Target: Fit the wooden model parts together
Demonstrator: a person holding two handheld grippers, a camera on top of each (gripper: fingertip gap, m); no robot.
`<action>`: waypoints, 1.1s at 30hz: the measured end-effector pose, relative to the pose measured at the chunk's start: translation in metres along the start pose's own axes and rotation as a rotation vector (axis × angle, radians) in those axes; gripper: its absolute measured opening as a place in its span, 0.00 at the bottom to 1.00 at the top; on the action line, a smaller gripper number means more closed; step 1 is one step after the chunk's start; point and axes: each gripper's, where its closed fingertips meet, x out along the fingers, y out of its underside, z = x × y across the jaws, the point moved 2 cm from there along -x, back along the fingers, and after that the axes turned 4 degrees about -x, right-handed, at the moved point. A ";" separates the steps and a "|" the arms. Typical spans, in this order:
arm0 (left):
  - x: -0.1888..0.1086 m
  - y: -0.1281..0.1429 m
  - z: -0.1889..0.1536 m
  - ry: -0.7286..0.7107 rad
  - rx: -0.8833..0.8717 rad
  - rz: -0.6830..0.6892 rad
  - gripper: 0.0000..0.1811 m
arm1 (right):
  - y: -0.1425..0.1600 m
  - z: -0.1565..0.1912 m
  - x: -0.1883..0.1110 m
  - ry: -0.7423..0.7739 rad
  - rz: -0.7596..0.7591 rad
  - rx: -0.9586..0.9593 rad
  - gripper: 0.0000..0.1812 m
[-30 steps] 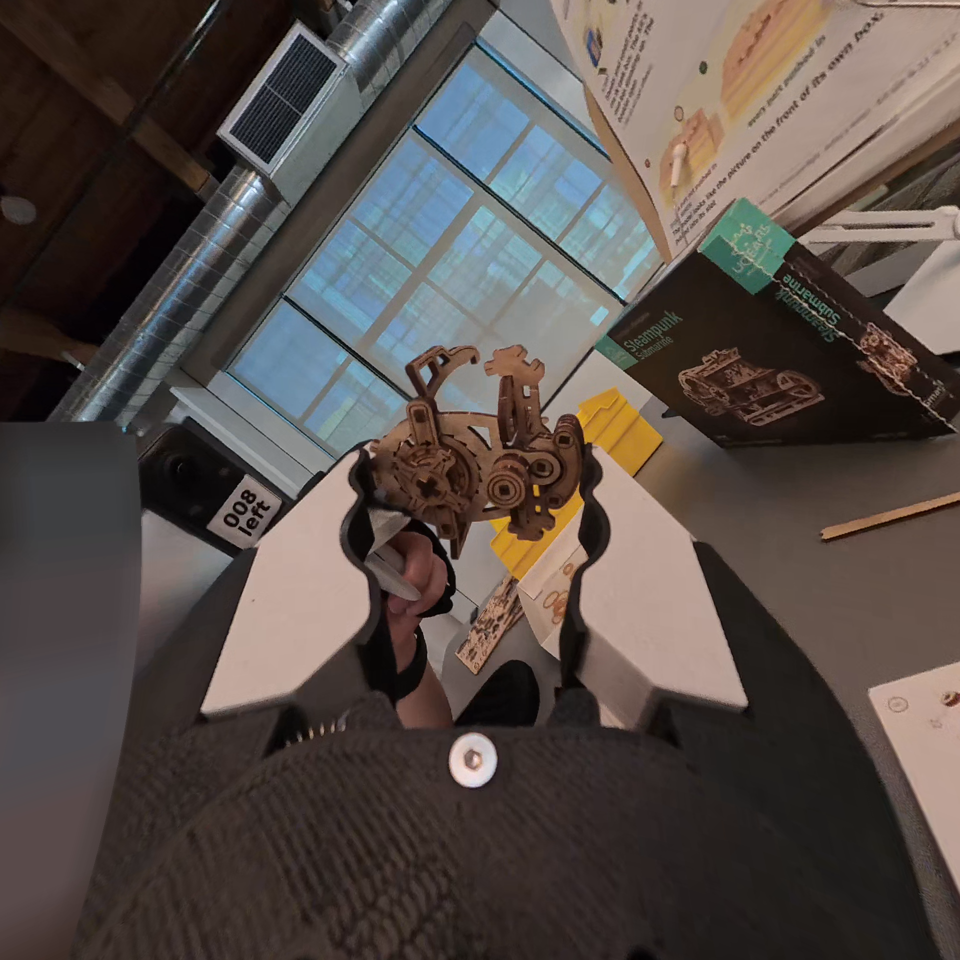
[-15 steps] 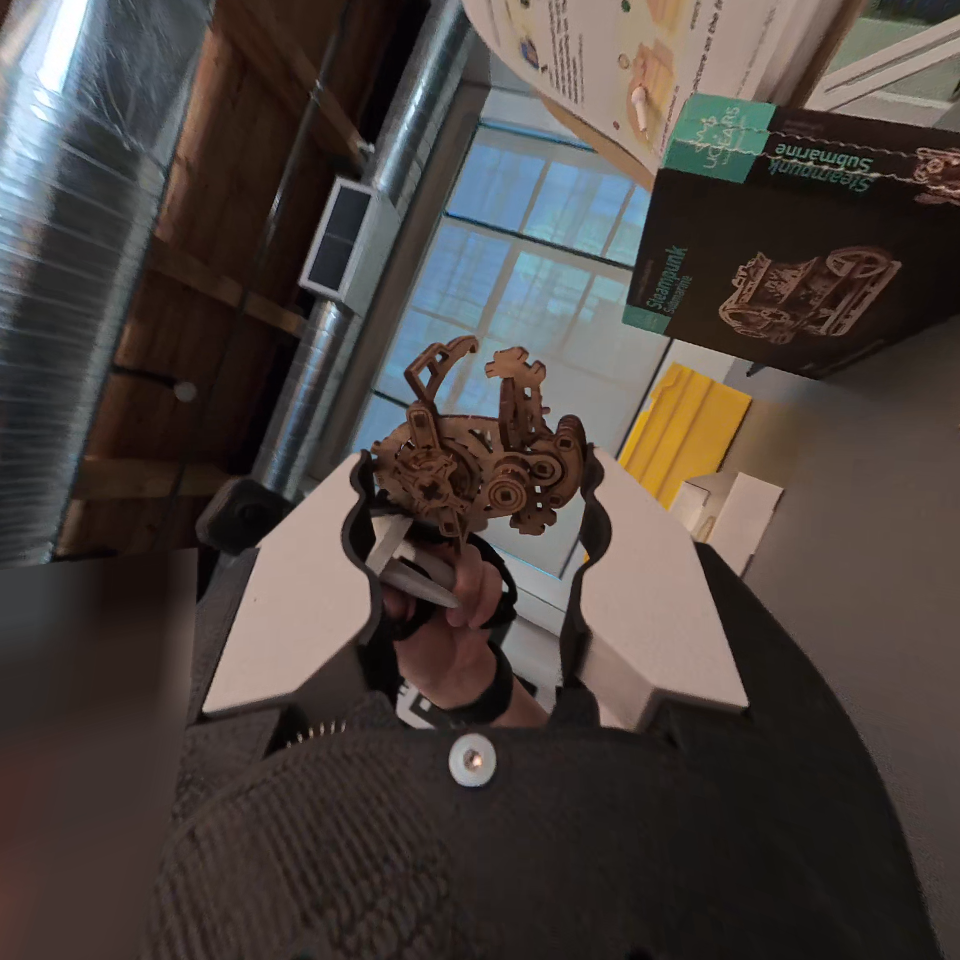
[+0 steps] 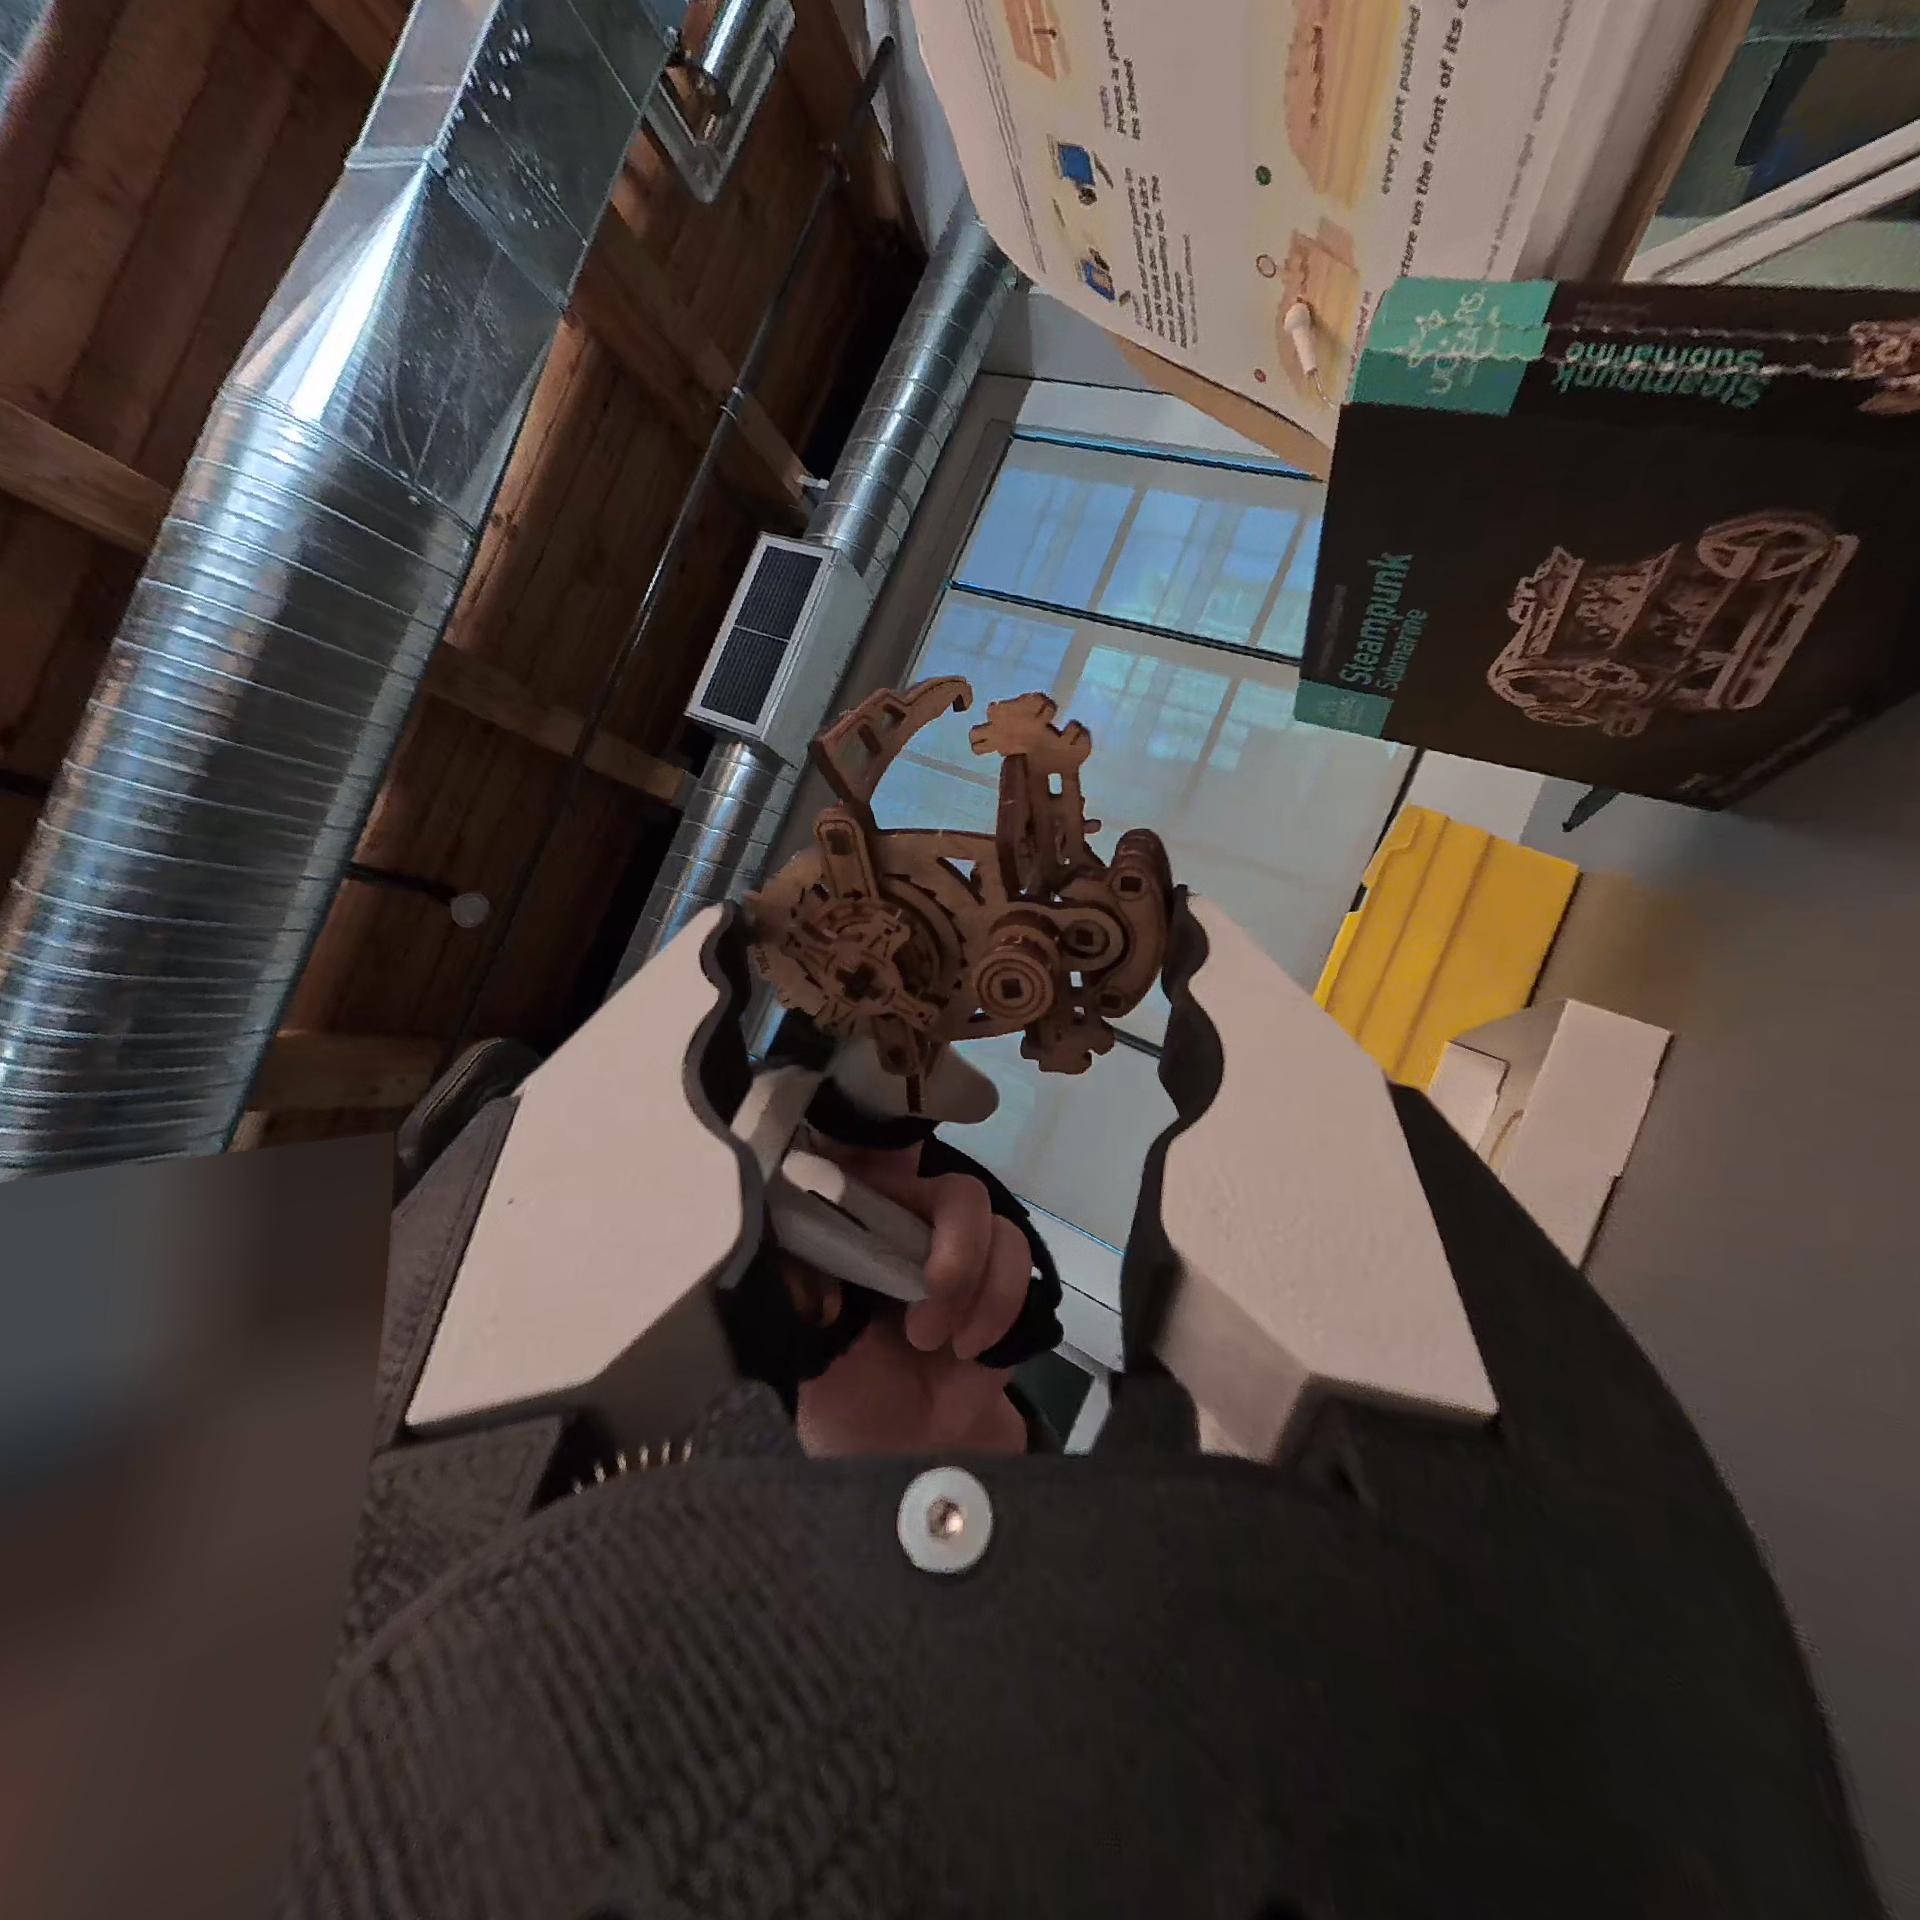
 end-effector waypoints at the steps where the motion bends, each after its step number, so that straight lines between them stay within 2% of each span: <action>1: 0.001 0.002 0.001 -0.010 0.008 0.009 0.20 | 0.003 -0.001 0.000 0.006 0.004 0.002 0.44; 5: 0.006 0.005 0.003 -0.043 0.032 0.018 0.14 | 0.006 -0.001 0.000 0.013 -0.016 0.009 0.44; 11: 0.002 0.004 0.008 0.002 -0.012 0.013 0.13 | 0.004 0.001 -0.001 0.027 -0.016 -0.045 0.44; 14: -0.006 0.002 0.019 -0.011 -0.012 0.013 0.14 | -0.009 0.000 -0.005 0.063 -0.038 -0.122 0.48; 17: -0.015 0.000 0.028 0.002 -0.043 0.006 0.13 | -0.026 0.013 -0.008 0.074 -0.052 -0.270 0.48; 20: -0.019 0.001 0.033 0.032 -0.071 0.011 0.13 | -0.058 0.060 -0.016 0.046 -0.052 -0.559 0.45; 22: -0.015 0.006 0.028 0.083 -0.083 0.033 0.13 | -0.084 0.100 -0.032 0.095 -0.025 -0.941 0.42; 24: -0.008 0.012 0.021 0.138 -0.084 0.061 0.13 | -0.114 0.120 -0.058 0.344 0.006 -1.345 0.42; 26: -0.001 0.017 0.016 0.171 -0.094 0.080 0.13 | -0.130 0.142 -0.088 0.515 -0.059 -1.648 0.41; 28: 0.006 0.020 0.008 0.215 -0.114 0.091 0.13 | -0.129 0.146 -0.112 0.611 -0.077 -1.847 0.40; 30: 0.012 0.024 -0.002 0.272 -0.143 0.105 0.13 | -0.121 0.130 -0.131 0.670 -0.049 -1.968 0.36; 33: 0.019 0.026 -0.023 0.385 -0.199 0.133 0.13 | -0.113 0.101 -0.155 0.696 -0.076 -1.995 0.34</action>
